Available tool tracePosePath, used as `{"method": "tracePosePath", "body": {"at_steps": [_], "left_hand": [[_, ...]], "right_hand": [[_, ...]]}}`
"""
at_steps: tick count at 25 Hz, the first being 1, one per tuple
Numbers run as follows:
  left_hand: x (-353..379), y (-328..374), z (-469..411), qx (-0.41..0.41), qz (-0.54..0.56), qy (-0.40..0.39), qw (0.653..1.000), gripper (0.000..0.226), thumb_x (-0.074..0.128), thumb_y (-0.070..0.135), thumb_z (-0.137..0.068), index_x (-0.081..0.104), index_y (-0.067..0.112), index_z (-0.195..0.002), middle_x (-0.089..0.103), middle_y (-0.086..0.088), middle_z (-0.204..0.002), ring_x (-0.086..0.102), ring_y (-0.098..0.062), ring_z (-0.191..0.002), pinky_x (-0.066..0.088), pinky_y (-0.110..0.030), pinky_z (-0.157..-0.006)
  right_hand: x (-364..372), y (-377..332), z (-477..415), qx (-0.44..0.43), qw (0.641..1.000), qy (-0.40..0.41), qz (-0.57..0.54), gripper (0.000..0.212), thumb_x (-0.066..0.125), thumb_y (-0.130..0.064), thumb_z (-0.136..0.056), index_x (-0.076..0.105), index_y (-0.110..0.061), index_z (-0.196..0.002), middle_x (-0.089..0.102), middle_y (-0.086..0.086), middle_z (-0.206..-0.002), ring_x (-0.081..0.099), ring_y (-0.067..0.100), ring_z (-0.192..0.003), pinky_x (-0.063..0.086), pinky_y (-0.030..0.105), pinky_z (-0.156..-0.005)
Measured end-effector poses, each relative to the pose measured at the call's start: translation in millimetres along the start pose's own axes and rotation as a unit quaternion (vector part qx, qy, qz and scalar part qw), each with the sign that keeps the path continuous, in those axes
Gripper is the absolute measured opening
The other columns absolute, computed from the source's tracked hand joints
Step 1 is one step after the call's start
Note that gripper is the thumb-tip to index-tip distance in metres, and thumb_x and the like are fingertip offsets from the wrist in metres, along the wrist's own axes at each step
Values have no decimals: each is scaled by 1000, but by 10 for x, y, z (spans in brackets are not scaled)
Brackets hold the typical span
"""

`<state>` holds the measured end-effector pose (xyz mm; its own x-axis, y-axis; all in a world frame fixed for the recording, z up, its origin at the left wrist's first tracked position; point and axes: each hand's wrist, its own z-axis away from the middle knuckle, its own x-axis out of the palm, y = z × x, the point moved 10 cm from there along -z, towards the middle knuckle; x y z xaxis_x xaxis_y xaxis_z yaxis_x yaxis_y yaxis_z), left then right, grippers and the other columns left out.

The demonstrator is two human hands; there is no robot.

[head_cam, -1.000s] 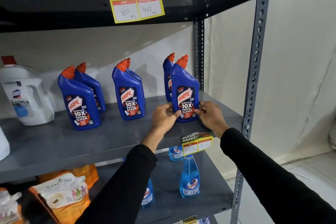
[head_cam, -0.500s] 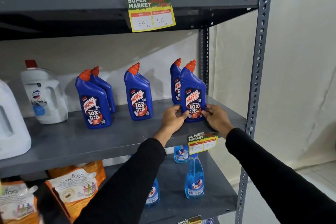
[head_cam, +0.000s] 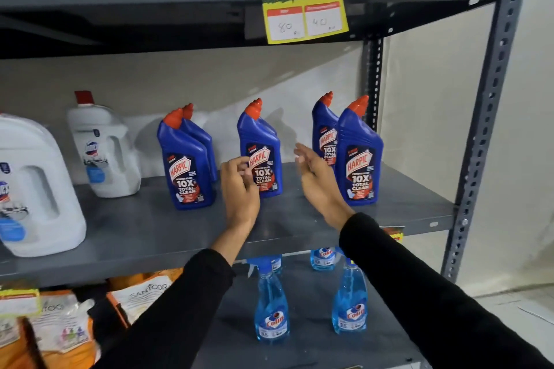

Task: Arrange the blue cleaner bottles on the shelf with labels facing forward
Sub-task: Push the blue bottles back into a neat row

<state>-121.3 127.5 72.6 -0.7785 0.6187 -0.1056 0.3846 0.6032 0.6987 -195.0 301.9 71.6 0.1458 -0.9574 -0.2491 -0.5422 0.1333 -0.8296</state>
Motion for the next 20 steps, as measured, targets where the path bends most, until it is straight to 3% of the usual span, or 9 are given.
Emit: {"method": "tracePosePath", "body": {"at_steps": [2,4,7,9,12,20], "left_hand": [[18,-315,20,-128,40,-31,991,17,40,18,-102,54,26,-103,52,-1,-110,53,-3,-89,44,-29,-85],[100,-451,56,-201,42,-68,976,28,27,43,-103,52,31,-106,55,11,-99,48,6,-82,38,-26,-83],[154,-464,36,-204,35,-99,973,51,13,58,-98,57,35,-96,55,27,-83,50,14,-70,36,-12,-65],[166,-465,66,-231,71,-106,965,55,10,60,-97,59,35,-95,54,30,-79,53,19,-63,32,-8,-59],[185,-518,123,-280,118,-120,945,59,10,62,-96,58,32,-111,52,28,-80,48,17,-67,31,-9,-60],[137,-498,247,-269,119,-132,946,76,13,67,-93,58,18,-128,56,8,-103,48,13,-75,35,-13,-64]], "right_hand": [[293,323,-49,135,986,-40,-92,59,28,-50,-103,30,-19,-153,35,0,-157,35,14,-142,26,25,-109],[534,429,-85,195,968,-72,-142,74,12,-65,-96,25,-21,-155,34,-5,-156,40,6,-136,25,20,-99],[745,434,-155,195,964,-82,-159,83,2,-70,-92,45,-23,-145,55,-8,-138,58,-7,-97,39,10,-77],[779,444,-179,178,971,-73,-140,82,3,-71,-91,52,-25,-138,63,2,-132,61,-3,-95,42,14,-75],[760,417,-108,172,976,-74,-115,81,6,-71,-91,51,-25,-140,65,2,-129,61,-1,-96,41,14,-73],[610,349,134,166,980,-69,-85,78,5,-69,-93,52,-26,-139,62,-9,-110,55,-15,-77,36,3,-60]]}}
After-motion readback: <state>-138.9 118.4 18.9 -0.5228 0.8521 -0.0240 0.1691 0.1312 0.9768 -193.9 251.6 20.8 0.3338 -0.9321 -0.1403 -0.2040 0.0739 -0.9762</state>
